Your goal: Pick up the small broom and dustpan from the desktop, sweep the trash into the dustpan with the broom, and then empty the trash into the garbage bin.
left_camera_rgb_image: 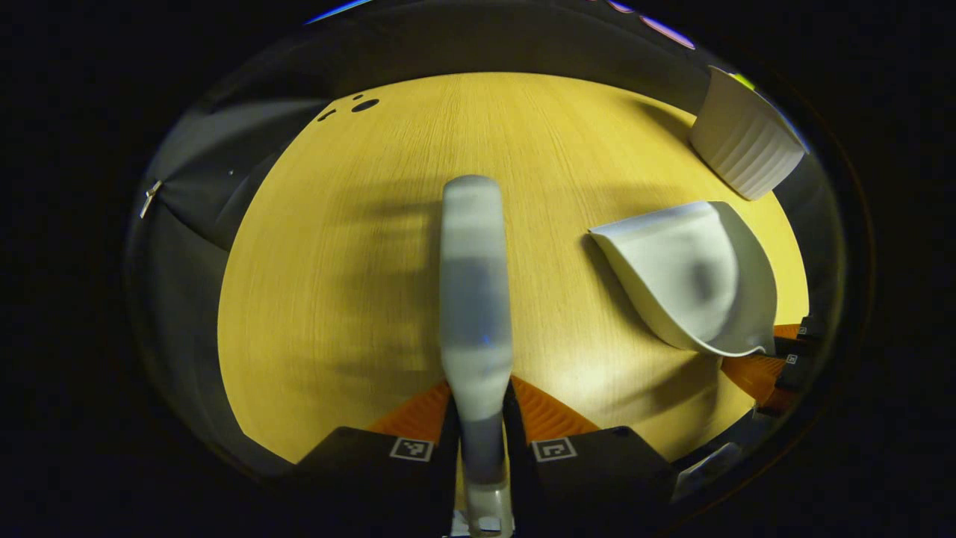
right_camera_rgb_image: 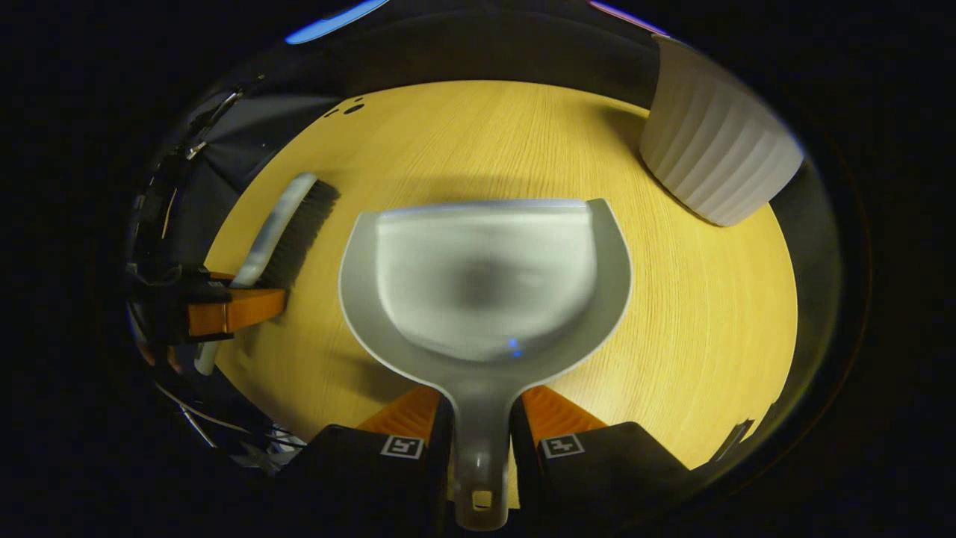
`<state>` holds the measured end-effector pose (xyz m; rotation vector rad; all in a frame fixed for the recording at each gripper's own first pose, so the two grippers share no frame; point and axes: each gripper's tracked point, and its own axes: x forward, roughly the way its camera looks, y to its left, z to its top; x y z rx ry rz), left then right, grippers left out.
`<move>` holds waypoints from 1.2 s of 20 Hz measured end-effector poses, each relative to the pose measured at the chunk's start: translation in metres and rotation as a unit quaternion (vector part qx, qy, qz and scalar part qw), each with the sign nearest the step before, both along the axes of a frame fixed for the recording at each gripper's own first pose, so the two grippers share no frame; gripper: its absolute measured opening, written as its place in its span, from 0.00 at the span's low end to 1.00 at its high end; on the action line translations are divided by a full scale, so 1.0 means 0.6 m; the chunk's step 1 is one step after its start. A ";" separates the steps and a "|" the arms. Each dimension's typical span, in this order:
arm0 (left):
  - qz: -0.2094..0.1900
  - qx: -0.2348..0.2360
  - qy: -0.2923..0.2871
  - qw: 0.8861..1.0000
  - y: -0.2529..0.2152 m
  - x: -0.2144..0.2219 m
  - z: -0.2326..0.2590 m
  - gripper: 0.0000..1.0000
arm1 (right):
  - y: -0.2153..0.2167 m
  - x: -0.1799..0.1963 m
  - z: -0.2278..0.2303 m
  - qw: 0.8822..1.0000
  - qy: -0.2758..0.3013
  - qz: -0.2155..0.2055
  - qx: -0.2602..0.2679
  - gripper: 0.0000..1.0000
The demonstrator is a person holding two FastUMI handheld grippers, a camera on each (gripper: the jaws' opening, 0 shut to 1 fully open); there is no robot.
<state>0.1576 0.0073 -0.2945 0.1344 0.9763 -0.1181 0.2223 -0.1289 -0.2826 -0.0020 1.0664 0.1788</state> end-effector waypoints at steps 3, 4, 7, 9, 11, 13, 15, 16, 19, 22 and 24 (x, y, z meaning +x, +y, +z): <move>0.008 -0.044 -0.023 0.999 -0.008 -0.019 0.041 0.84 | 0.009 0.007 0.019 1.000 -0.009 0.011 0.010 0.67; 0.010 -0.051 -0.033 0.998 -0.009 -0.018 0.047 1.00 | 0.008 0.008 0.031 1.000 -0.016 0.016 0.011 0.83; 0.010 -0.074 -0.079 0.994 -0.012 -0.038 0.107 0.96 | 0.008 0.004 0.086 0.998 -0.057 0.014 0.017 1.00; -0.001 -0.099 -0.120 0.988 -0.023 -0.062 0.157 0.96 | -0.009 0.015 0.150 0.993 -0.120 0.001 0.010 1.00; -0.014 -0.098 -0.199 0.975 -0.023 -0.087 0.229 0.96 | -0.032 0.029 0.226 0.982 -0.188 -0.013 0.004 0.99; -0.024 -0.091 -0.277 0.956 -0.025 -0.119 0.309 0.96 | -0.039 0.029 0.302 0.968 -0.248 -0.034 0.017 1.00; -0.032 -0.084 -0.344 0.935 -0.023 -0.164 0.363 0.96 | -0.061 0.020 0.361 0.955 -0.292 -0.058 0.011 0.99; -0.039 -0.078 -0.370 0.925 -0.028 -0.185 0.386 0.96 | -0.062 0.014 0.372 0.948 -0.310 -0.070 0.004 0.99; -0.044 -0.052 -0.442 0.894 -0.024 -0.241 0.453 0.96 | -0.041 -0.023 0.439 0.927 -0.367 -0.077 0.024 1.00; -0.046 -0.067 -0.487 0.869 -0.033 -0.300 0.482 0.96 | -0.027 -0.093 0.485 0.905 -0.420 -0.058 0.021 0.99; -0.046 -0.077 -0.504 0.859 -0.040 -0.343 0.488 0.96 | -0.019 -0.135 0.491 0.889 -0.454 -0.056 -0.001 0.99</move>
